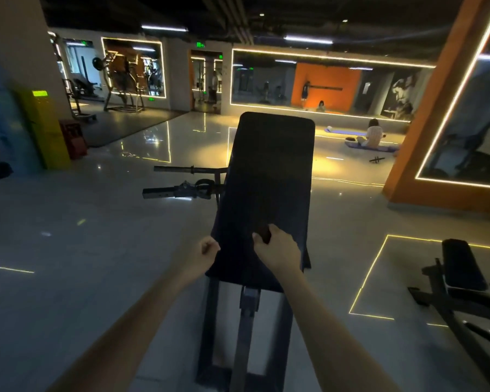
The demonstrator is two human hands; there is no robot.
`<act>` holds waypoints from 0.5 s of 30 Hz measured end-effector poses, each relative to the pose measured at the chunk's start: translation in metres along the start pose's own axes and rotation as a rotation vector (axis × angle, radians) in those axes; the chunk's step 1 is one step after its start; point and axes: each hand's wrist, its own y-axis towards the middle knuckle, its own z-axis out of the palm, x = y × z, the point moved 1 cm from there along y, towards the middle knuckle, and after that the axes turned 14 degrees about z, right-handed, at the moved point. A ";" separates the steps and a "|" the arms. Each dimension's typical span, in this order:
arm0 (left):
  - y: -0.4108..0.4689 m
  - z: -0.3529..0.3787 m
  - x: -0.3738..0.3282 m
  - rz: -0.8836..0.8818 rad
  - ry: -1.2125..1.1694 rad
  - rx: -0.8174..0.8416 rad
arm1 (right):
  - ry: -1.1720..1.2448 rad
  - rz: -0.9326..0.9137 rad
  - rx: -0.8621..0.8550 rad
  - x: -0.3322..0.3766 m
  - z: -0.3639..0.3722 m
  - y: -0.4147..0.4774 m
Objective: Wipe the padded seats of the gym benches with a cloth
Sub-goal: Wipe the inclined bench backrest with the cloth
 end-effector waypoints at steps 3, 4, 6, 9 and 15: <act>0.011 -0.008 0.022 0.047 0.025 0.011 | -0.005 0.063 -0.013 0.008 0.018 0.003; 0.016 -0.012 0.034 0.060 0.030 0.023 | -0.011 0.089 -0.024 0.010 0.026 0.005; 0.030 -0.020 0.059 0.087 0.012 0.054 | -0.009 0.149 -0.060 0.014 0.043 0.009; 0.053 -0.039 0.094 0.175 0.018 0.139 | 0.020 0.233 -0.145 0.030 0.066 0.018; 0.130 -0.094 0.128 0.410 0.035 0.217 | 0.080 0.417 -0.279 0.084 0.098 0.045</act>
